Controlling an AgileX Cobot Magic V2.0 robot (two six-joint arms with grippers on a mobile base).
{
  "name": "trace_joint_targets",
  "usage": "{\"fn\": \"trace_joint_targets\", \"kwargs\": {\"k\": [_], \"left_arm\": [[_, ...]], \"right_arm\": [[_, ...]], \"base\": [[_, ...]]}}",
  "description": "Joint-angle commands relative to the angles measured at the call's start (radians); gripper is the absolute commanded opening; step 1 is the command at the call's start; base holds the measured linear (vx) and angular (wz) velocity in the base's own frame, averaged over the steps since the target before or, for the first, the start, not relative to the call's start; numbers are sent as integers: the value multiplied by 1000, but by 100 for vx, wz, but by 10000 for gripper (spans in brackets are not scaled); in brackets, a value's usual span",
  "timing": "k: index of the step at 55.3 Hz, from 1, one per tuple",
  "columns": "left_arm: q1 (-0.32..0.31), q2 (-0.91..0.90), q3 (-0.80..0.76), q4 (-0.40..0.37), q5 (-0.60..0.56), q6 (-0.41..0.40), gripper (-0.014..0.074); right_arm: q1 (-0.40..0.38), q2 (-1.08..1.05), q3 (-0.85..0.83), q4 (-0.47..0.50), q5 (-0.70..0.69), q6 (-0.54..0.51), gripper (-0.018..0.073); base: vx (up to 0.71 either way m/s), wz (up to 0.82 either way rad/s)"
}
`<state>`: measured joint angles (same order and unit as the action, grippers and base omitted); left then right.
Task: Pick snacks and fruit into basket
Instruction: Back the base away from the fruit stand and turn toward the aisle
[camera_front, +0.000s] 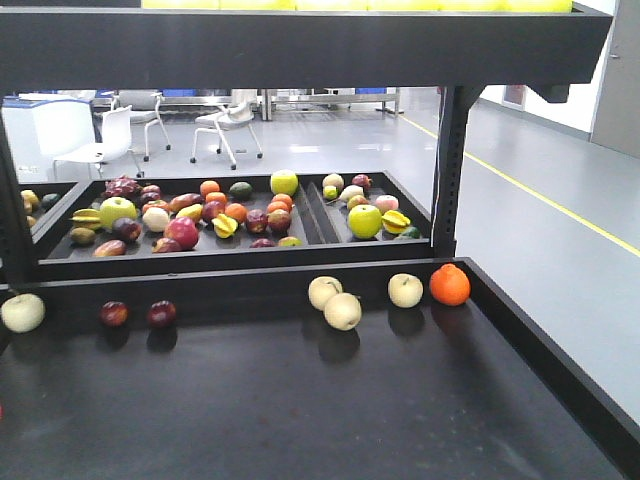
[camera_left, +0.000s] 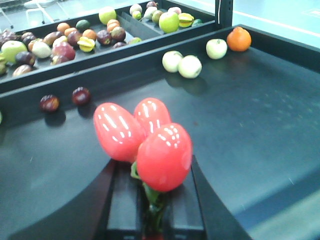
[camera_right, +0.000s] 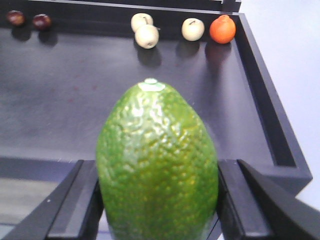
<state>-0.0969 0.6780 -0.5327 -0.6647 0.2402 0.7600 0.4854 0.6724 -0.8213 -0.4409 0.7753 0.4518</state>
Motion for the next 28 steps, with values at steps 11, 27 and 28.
{"fn": "trace_joint_targets", "kwargs": {"k": [11, 27, 28], "left_arm": [[-4, -4, -32, -17, -63, -5, 0], [-4, -4, -32, -17, -63, -5, 0], [-4, -4, -32, -17, -63, -5, 0]], "right_arm": [[-4, 3, -29, -41, -72, 0, -8], [-4, 3, -29, -41, -72, 0, -8], [-4, 3, -29, -41, -72, 0, -8]], "base": [[-35, 9], [-39, 7], [-40, 6]]}}
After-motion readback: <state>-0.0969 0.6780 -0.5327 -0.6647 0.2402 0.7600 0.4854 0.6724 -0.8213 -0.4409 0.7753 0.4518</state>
